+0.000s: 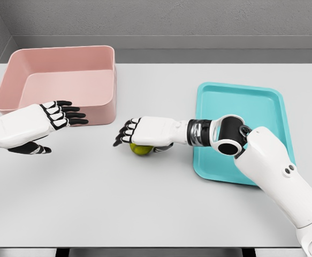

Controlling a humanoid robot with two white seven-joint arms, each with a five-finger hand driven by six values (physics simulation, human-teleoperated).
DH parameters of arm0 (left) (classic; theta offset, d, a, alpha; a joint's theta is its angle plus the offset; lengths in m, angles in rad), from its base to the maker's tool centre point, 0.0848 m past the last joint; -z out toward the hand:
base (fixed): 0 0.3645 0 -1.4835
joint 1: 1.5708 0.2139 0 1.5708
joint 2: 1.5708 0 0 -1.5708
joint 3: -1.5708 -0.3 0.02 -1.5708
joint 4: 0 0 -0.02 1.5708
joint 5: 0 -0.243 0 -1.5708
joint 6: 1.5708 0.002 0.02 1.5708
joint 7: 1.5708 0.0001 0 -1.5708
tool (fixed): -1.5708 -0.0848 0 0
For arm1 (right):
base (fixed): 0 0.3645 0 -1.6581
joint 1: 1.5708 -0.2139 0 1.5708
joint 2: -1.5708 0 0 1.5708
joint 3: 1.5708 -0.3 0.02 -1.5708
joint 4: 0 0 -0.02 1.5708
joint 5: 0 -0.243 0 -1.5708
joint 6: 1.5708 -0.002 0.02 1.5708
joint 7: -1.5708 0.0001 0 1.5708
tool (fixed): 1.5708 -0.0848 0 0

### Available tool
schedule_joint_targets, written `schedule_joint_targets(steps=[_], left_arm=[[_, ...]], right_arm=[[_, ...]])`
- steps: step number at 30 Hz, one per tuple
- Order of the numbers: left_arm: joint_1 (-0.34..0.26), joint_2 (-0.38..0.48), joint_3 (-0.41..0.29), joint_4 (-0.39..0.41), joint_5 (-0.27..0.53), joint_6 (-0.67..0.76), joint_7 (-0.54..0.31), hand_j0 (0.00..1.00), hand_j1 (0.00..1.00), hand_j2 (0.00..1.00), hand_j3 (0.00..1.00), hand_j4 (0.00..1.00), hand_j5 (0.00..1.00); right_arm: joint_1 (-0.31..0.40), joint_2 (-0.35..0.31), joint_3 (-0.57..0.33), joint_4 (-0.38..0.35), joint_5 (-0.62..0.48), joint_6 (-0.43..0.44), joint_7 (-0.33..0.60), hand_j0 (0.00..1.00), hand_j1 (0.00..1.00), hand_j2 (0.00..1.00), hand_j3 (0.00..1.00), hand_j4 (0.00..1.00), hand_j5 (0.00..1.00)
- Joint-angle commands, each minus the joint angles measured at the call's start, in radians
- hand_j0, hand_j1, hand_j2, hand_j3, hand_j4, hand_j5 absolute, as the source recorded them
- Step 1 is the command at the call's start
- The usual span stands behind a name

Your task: Put the tennis from the blue tray into the pink basket with both arms

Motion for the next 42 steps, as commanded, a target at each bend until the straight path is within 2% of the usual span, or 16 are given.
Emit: schedule_joint_targets(steps=[1, 4, 6, 11, 13, 16, 17, 19, 21, 24, 26, 28, 31, 35, 38, 42], left_arm=[[0.000, 0.001, 0.000, 0.000, 0.007, 0.001, -0.001, 1.00, 1.00, 1.00, 1.00, 1.00, 1.00], [0.000, 0.001, 0.000, 0.000, 0.007, 0.001, 0.001, 1.00, 1.00, 1.00, 1.00, 1.00, 1.00], [-0.002, 0.001, 0.000, 0.000, 0.007, 0.001, -0.001, 1.00, 1.00, 1.00, 1.00, 1.00, 1.00], [-0.006, -0.029, -0.001, 0.002, -0.019, 0.001, -0.001, 1.00, 1.00, 1.00, 1.00, 1.00, 1.00], [-0.008, -0.086, -0.003, 0.000, -0.093, 0.001, -0.005, 1.00, 1.00, 1.00, 1.00, 1.00, 1.00], [-0.031, -0.167, -0.009, 0.000, -0.196, 0.001, -0.005, 1.00, 1.00, 1.00, 1.00, 1.00, 1.00], [-0.048, -0.203, -0.035, 0.000, -0.239, 0.001, -0.005, 1.00, 1.00, 1.00, 1.00, 1.00, 1.00], [-0.117, -0.250, -0.136, 0.001, -0.288, 0.001, -0.030, 1.00, 1.00, 1.00, 1.00, 1.00, 1.00], [-0.184, -0.270, -0.234, 0.009, -0.291, 0.001, -0.054, 1.00, 1.00, 1.00, 1.00, 1.00, 1.00], [-0.268, -0.292, -0.348, 0.017, -0.302, 0.001, -0.056, 1.00, 1.00, 1.00, 1.00, 1.00, 1.00], [-0.302, -0.292, -0.389, 0.017, -0.299, 0.001, -0.056, 1.00, 1.00, 1.00, 1.00, 1.00, 1.00], [-0.330, -0.292, -0.423, 0.023, -0.294, 0.001, -0.056, 1.00, 1.00, 1.00, 1.00, 1.00, 1.00], [-0.356, -0.292, -0.438, 0.023, -0.271, 0.001, -0.054, 1.00, 1.00, 1.00, 1.00, 1.00, 1.00], [-0.379, -0.293, -0.448, 0.032, -0.254, 0.001, -0.054, 1.00, 1.00, 1.00, 1.00, 1.00, 1.00], [-0.417, -0.310, -0.486, 0.063, -0.207, 0.001, -0.056, 1.00, 1.00, 1.00, 1.00, 1.00, 1.00], [-0.434, -0.322, -0.498, 0.092, -0.161, 0.001, -0.056, 1.00, 1.00, 1.00, 1.00, 1.00, 1.00]], right_arm=[[0.000, -0.002, -0.002, 0.000, -0.006, 0.003, 0.000, 0.99, 0.99, 0.99, 0.99, 0.99, 0.99], [-0.002, -0.014, -0.031, -0.010, -0.007, 0.003, 0.002, 0.99, 0.99, 0.99, 0.99, 0.99, 0.99], [0.000, -0.033, -0.071, -0.059, -0.007, 0.003, 0.051, 0.99, 0.99, 0.99, 0.99, 0.99, 0.99], [0.000, -0.096, -0.114, -0.122, -0.017, 0.003, 0.056, 0.99, 0.99, 0.99, 0.99, 0.99, 0.99], [0.006, -0.119, -0.152, -0.196, -0.018, 0.003, 0.056, 0.99, 0.99, 0.99, 0.99, 0.99, 0.99], [0.026, -0.163, -0.249, -0.219, -0.038, 0.003, 0.056, 0.99, 0.99, 0.99, 0.99, 0.99, 0.99], [0.043, -0.179, -0.287, -0.219, -0.053, 0.003, 0.056, 0.99, 0.99, 0.99, 0.99, 0.99, 0.99], [0.089, -0.200, -0.396, -0.217, -0.104, 0.003, 0.056, 0.99, 0.99, 0.99, 0.99, 0.99, 0.99], [0.149, -0.240, -0.499, -0.216, -0.181, 0.003, 0.056, 0.99, 0.99, 0.99, 0.99, 0.99, 0.99], [0.229, -0.248, -0.629, -0.210, -0.219, 0.003, 0.056, 0.99, 0.99, 0.99, 0.99, 0.99, 0.99], [0.253, -0.286, -0.647, -0.210, -0.302, 0.003, 0.056, 0.99, 0.99, 0.99, 0.99, 0.99, 0.99], [0.284, -0.303, -0.664, -0.210, -0.340, 0.003, 0.056, 0.99, 0.99, 0.99, 0.99, 0.99, 0.99], [0.354, -0.304, -0.733, -0.210, -0.376, 0.003, 0.056, 1.00, 1.00, 1.00, 1.00, 1.00, 1.00], [0.379, -0.304, -0.747, -0.210, -0.386, 0.003, 0.056, 1.00, 1.00, 1.00, 1.00, 1.00, 1.00], [0.396, -0.301, -0.770, -0.184, -0.388, 0.003, 0.056, 1.00, 1.00, 1.00, 1.00, 1.00, 1.00], [0.413, -0.294, -0.779, -0.178, -0.389, 0.003, 0.056, 1.00, 1.00, 1.00, 1.00, 1.00, 1.00]])
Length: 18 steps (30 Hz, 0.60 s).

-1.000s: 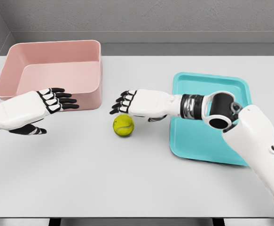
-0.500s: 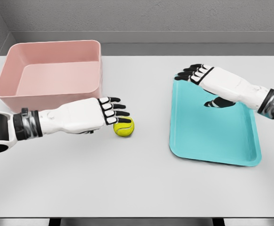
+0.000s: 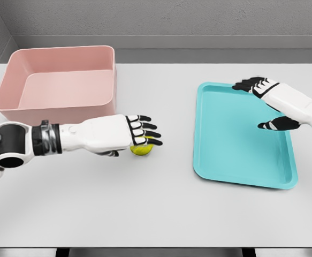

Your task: Put the tennis from the blue tray into the pink basket with both arms

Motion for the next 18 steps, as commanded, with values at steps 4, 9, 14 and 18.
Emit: schedule_joint_targets(steps=[4, 9, 14, 18], left_arm=[[-0.017, -0.021, -0.037, 0.042, 0.058, 0.001, 0.000, 1.00, 1.00, 1.00, 1.00, 1.00, 1.00], [-0.040, -0.047, -0.072, 0.096, 0.086, 0.001, 0.000, 1.00, 1.00, 1.00, 1.00, 1.00, 1.00], [-0.060, -0.064, -0.101, 0.139, 0.103, 0.001, 0.000, 1.00, 1.00, 1.00, 1.00, 1.00, 1.00], [-0.067, -0.083, -0.104, 0.176, 0.101, 0.001, 0.000, 1.00, 1.00, 1.00, 1.00, 1.00, 1.00]], right_arm=[[0.000, 0.006, -0.021, 0.008, -0.009, 0.003, -0.001, 1.00, 1.00, 1.00, 1.00, 1.00, 1.00], [0.005, 0.006, -0.021, 0.012, -0.009, 0.003, -0.001, 1.00, 1.00, 1.00, 1.00, 1.00, 1.00], [0.006, 0.005, -0.021, 0.028, -0.011, 0.003, -0.001, 1.00, 1.00, 1.00, 1.00, 1.00, 1.00], [0.006, 0.005, -0.021, 0.027, -0.011, 0.003, -0.001, 1.00, 1.00, 1.00, 1.00, 1.00, 1.00]])
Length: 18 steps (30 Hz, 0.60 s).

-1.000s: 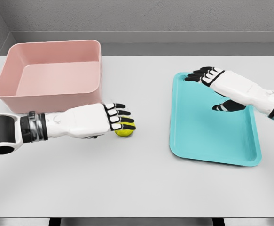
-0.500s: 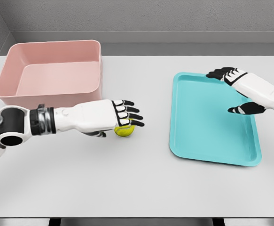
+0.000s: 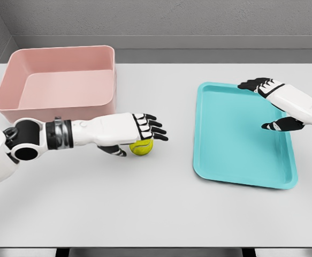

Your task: Put the tennis from the blue tray into the pink basket with both arms

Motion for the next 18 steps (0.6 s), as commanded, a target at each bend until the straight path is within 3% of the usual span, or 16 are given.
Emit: schedule_joint_targets(steps=[1, 11, 18], left_arm=[[0.000, -0.011, -0.010, 0.026, 0.007, 0.001, -0.001, 1.00, 1.00, 1.00, 1.00, 1.00, 1.00], [-0.028, -0.056, -0.036, 0.114, 0.004, 0.001, -0.001, 1.00, 1.00, 1.00, 1.00, 1.00, 1.00], [-0.035, -0.070, -0.052, 0.132, 0.004, 0.001, -0.001, 1.00, 1.00, 1.00, 1.00, 1.00, 1.00]], right_arm=[[0.000, -0.001, 0.000, 0.001, -0.008, 0.003, -0.001, 1.00, 1.00, 1.00, 1.00, 1.00, 1.00], [0.003, -0.001, -0.008, 0.001, -0.009, 0.003, -0.001, 1.00, 1.00, 1.00, 1.00, 1.00, 1.00], [0.005, -0.001, -0.011, 0.002, -0.009, 0.003, -0.001, 1.00, 1.00, 1.00, 1.00, 1.00, 1.00]])
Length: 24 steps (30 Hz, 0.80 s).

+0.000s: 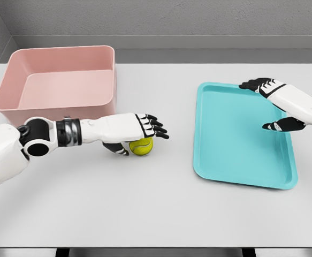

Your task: Put the tennis from the blue tray into the pink basket with both arms

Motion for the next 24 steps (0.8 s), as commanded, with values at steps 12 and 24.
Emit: schedule_joint_targets(steps=[12, 24], left_arm=[[-0.003, -0.016, -0.017, 0.040, 0.005, 0.001, 0.001, 0.92, 0.92, 0.92, 0.92, 0.92, 0.92], [-0.003, -0.034, -0.034, 0.074, 0.005, 0.001, -0.044, 0.71, 0.71, 0.71, 0.71, 0.71, 0.71]], right_arm=[[0.006, -0.002, -0.005, 0.002, -0.006, 0.003, -0.001, 1.00, 1.00, 1.00, 1.00, 1.00, 1.00], [0.008, -0.002, -0.005, 0.002, -0.007, 0.003, -0.001, 1.00, 1.00, 1.00, 1.00, 1.00, 1.00]])
